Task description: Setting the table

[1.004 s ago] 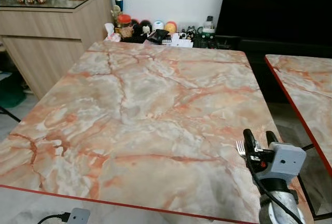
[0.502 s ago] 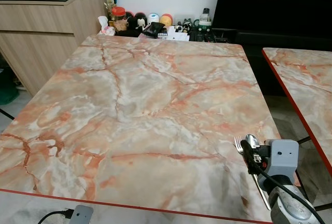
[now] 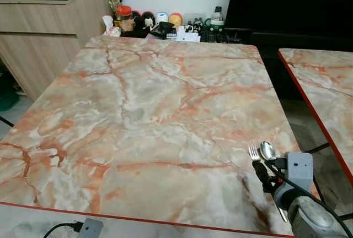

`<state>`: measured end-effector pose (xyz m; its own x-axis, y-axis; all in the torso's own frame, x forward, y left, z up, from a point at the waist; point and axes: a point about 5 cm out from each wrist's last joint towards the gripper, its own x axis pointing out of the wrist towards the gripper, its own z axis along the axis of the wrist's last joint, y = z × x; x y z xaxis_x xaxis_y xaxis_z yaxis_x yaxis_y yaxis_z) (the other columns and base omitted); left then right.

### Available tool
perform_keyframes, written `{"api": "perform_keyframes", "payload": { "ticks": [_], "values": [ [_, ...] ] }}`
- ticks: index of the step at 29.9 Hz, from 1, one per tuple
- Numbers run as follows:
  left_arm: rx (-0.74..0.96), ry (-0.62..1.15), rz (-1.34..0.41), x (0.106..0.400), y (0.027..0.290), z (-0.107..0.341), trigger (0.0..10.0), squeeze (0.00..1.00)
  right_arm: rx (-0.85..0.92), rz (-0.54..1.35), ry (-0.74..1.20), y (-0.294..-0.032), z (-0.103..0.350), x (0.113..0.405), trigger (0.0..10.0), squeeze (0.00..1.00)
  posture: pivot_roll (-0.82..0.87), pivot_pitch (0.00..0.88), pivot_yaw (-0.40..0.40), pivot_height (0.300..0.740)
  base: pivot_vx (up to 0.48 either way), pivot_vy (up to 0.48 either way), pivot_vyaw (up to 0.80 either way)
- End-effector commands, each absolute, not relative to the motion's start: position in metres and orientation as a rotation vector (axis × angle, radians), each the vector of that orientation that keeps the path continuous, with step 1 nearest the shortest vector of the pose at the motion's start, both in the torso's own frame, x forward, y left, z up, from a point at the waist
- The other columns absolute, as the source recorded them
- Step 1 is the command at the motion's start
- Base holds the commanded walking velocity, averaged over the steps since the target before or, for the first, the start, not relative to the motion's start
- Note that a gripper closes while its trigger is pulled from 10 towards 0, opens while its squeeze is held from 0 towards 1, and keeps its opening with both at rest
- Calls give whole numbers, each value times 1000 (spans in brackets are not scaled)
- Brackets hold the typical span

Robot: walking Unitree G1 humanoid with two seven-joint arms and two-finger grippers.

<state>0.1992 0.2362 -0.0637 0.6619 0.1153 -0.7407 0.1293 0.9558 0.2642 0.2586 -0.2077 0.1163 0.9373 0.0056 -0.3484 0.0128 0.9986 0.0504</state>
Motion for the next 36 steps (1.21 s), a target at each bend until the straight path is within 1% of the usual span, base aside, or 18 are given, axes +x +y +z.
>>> {"api": "perform_keyframes", "payload": {
  "ticks": [1, 8, 13, 24, 31, 36],
  "values": [
    [306, 887, -16, 191, 237, -68, 10000, 0, 63, -18, 370, -211, 113, 259, 10000, 0, -19, 151, 11, 740, 0, 0, 0],
    [317, 895, -18, 186, 239, -70, 10000, 0, 64, -18, 403, -213, 104, 261, 10000, 0, -15, 131, 18, 740, 0, 0, 0],
    [326, 897, -16, 186, 241, -70, 10000, 0, 63, 6, 411, -207, 99, 262, 10000, 0, -11, 119, 18, 740, 0, 0, 0],
    [332, 896, -23, 187, 242, -69, 10000, 0, 56, 13, 402, -207, 98, 267, 10000, 0, -12, 104, 24, 740, 0, 0, 0],
    [340, 895, -28, 187, 241, -69, 10000, 0, 50, -1, 402, -210, 97, 268, 10000, 0, -7, 122, 20, 740, 0, 0, 0],
    [345, 899, -28, 187, 241, -69, 10000, 0, 48, 5, 418, -206, 93, 266, 10000, 0, -2, 139, 21, 740, 0, 0, 0]
  ]
}}
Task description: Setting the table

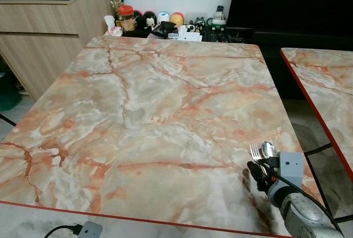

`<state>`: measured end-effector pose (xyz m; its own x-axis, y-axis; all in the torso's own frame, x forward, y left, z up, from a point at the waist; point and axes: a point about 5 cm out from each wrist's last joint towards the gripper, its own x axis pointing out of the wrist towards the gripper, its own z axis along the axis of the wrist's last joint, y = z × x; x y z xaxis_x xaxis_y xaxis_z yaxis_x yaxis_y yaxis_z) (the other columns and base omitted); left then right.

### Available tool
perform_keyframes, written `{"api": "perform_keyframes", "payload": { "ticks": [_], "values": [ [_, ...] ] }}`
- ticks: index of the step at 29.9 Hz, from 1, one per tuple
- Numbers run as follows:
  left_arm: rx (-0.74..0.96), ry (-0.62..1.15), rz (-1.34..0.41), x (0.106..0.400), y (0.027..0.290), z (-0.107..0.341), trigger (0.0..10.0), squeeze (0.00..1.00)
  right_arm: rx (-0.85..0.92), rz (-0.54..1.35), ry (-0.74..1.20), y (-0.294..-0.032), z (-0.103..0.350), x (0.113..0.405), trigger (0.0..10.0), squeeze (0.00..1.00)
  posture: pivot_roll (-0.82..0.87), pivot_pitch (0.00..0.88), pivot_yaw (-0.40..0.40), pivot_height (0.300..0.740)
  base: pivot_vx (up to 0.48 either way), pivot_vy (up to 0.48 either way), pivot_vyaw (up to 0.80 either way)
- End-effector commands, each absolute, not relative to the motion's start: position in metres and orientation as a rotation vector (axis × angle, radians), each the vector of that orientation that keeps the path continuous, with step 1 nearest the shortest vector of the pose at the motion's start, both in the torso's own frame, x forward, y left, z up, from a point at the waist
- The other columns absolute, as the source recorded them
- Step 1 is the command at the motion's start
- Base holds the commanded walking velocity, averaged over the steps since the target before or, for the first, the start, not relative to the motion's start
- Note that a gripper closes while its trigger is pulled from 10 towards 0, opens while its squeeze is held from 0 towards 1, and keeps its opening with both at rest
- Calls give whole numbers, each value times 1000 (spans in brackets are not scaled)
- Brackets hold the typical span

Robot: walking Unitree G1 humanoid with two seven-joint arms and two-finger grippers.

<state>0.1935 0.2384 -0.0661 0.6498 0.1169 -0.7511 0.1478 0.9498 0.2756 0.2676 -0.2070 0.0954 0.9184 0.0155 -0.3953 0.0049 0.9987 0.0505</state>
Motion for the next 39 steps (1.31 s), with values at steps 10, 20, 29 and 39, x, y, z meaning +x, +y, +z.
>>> {"api": "perform_keyframes", "payload": {
  "ticks": [10, 20, 29, 39],
  "values": [
    [338, 904, -24, 185, 241, -70, 10000, 0, 48, 14, 439, -204, 87, 267, 10000, 0, 7, 150, 20, 740, 0, 0, 0],
    [336, 907, -21, 185, 242, -70, 10000, 0, 15, -19, 477, -210, 80, 266, 10000, 0, 7, 156, 21, 740, 0, 0, 0],
    [329, 909, -26, 184, 240, -71, 10000, 0, 17, 19, 499, -203, 73, 264, 0, 0, 8, 159, 17, 740, 0, 0, 0],
    [327, 918, -39, 182, 239, -72, 10000, 0, 13, 27, 506, -200, 71, 263, 0, 0, 9, 159, 16, 740, 0, 0, 0]
  ]
}}
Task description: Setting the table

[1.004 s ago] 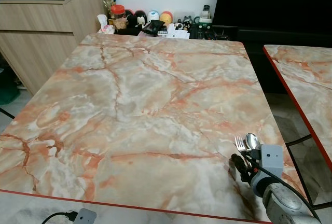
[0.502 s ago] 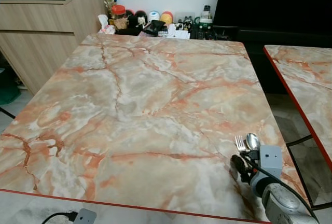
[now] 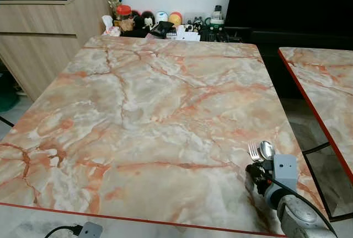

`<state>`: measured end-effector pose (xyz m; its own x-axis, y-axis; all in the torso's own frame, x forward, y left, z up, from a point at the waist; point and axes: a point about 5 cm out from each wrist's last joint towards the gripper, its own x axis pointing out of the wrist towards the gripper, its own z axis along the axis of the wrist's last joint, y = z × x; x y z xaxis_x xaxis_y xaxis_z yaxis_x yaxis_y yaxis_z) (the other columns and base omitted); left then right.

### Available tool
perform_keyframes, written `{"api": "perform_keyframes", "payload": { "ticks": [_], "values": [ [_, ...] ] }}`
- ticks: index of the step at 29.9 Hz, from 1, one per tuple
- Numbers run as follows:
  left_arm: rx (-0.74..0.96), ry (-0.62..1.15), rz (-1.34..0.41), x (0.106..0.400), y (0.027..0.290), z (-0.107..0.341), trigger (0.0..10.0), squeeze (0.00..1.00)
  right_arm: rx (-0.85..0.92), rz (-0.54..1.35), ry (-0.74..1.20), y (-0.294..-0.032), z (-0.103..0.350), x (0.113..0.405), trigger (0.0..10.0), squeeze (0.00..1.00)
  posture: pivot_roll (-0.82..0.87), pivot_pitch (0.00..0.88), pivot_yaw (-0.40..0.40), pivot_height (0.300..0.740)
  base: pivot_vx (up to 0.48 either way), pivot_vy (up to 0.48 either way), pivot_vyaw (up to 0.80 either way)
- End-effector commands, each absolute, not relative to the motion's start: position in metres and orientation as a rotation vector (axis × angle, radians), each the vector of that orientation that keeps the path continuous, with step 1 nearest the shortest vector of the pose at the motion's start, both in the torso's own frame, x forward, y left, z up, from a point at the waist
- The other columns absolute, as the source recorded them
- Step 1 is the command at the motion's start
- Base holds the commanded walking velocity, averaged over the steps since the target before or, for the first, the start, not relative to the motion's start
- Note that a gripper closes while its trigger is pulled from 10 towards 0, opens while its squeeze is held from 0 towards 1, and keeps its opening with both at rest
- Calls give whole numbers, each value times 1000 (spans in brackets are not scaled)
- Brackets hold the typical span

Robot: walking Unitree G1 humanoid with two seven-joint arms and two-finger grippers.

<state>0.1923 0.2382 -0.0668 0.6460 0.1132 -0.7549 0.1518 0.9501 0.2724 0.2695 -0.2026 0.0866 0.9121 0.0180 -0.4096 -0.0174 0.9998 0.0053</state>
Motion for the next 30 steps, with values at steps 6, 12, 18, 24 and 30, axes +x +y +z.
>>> {"api": "perform_keyframes", "payload": {
  "ticks": [6, 12, 18, 24, 30],
  "values": [
    [323, 921, -44, 182, 237, -73, 10000, 0, 12, 29, 501, -200, 71, 265, 0, 0, 8, 157, 17, 740, 0, 0, 0],
    [314, 918, -40, 184, 237, -72, 10000, 0, 14, 38, 493, -197, 72, 266, 0, 0, 9, 155, 18, 740, 0, 0, 0],
    [315, 919, -41, 184, 238, -72, 10000, 0, 8, 44, 497, -195, 70, 266, 0, 0, 9, 155, 18, 740, 0, 0, 0],
    [308, 924, -49, 183, 236, -73, 10000, 0, 4, 54, 494, -192, 70, 267, 0, 0, 9, 145, 19, 740, 0, 0, 0],
    [310, 926, -55, 183, 235, -73, 10000, 0, -1, 54, 475, -191, 72, 269, 0, 0, 5, 125, 20, 740, 0, 0, 0]
  ]
}}
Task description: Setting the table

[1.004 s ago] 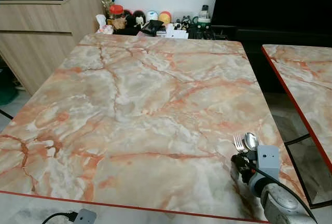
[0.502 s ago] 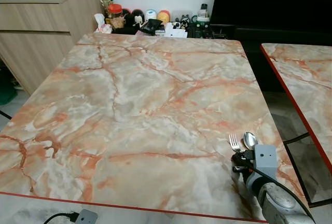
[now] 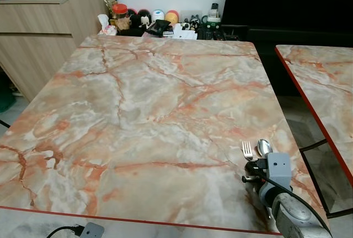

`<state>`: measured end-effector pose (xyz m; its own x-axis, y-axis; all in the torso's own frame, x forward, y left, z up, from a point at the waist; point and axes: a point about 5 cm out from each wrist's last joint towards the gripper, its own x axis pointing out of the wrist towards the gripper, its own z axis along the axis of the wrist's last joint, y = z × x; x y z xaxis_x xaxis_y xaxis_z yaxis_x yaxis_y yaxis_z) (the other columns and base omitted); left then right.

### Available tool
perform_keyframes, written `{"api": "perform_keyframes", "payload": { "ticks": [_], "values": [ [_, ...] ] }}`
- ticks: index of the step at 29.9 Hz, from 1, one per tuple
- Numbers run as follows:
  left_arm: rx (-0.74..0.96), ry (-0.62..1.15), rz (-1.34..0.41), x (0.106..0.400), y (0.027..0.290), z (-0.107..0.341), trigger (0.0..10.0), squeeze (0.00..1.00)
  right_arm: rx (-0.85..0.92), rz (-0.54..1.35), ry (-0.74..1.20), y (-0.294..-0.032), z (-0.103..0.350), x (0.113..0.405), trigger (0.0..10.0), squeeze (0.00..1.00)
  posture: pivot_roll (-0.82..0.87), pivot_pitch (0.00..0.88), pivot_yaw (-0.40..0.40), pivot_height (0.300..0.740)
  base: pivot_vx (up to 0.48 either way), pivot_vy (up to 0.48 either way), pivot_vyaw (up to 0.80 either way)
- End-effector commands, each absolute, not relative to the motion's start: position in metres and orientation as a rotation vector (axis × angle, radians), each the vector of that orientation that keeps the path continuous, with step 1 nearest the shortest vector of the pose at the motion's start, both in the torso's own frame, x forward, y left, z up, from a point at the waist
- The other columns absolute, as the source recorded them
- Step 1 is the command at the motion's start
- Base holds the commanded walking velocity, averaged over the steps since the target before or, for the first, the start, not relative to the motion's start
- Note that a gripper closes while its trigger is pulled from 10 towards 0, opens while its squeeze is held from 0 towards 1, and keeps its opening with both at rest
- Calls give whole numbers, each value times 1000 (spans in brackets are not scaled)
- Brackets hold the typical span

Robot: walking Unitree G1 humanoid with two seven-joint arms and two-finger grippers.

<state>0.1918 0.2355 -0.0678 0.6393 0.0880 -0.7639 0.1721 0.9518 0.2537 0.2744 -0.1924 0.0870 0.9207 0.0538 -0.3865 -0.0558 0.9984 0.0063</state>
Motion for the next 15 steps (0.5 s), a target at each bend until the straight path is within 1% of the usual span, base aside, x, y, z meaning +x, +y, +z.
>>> {"api": "perform_keyframes", "payload": {
  "ticks": [1, 6, 7, 9, 10, 11, 15],
  "values": [
    [312, 923, -58, 184, 235, -72, 10000, 0, 4, 49, 448, -191, 75, 272, 0, 0, 5, 120, 19, 740, 0, 0, 0],
    [315, 917, -60, 187, 234, -71, 10000, 0, 8, 29, 390, -188, 81, 276, 0, 0, 3, 106, 20, 740, 0, 0, 0],
    [316, 916, -58, 188, 235, -71, 10000, 0, -12, 14, 353, -188, 87, 278, 3412, 0, 3, 102, 19, 740, 0, 0, 0],
    [316, 916, -58, 188, 235, -71, 10000, 0, -27, 6, 333, -188, 90, 279, 3412, 0, 3, 102, 19, 740, 0, 0, 0],
    [316, 916, -57, 188, 235, -71, 10000, 0, -42, 0, 310, -188, 93, 280, 4980, 0, 5, 98, 21, 740, 0, 0, 0],
    [317, 916, -52, 187, 236, -71, 10000, 0, -52, -20, 186, -186, 116, 285, 10000, 0, 0, 94, 20, 740, 0, 0, 0],
    [316, 920, -46, 186, 238, -71, 10000, 0, -49, -45, 47, -183, 145, 289, 10000, 0, -7, 87, 19, 740, 0, 0, 0]
  ]
}}
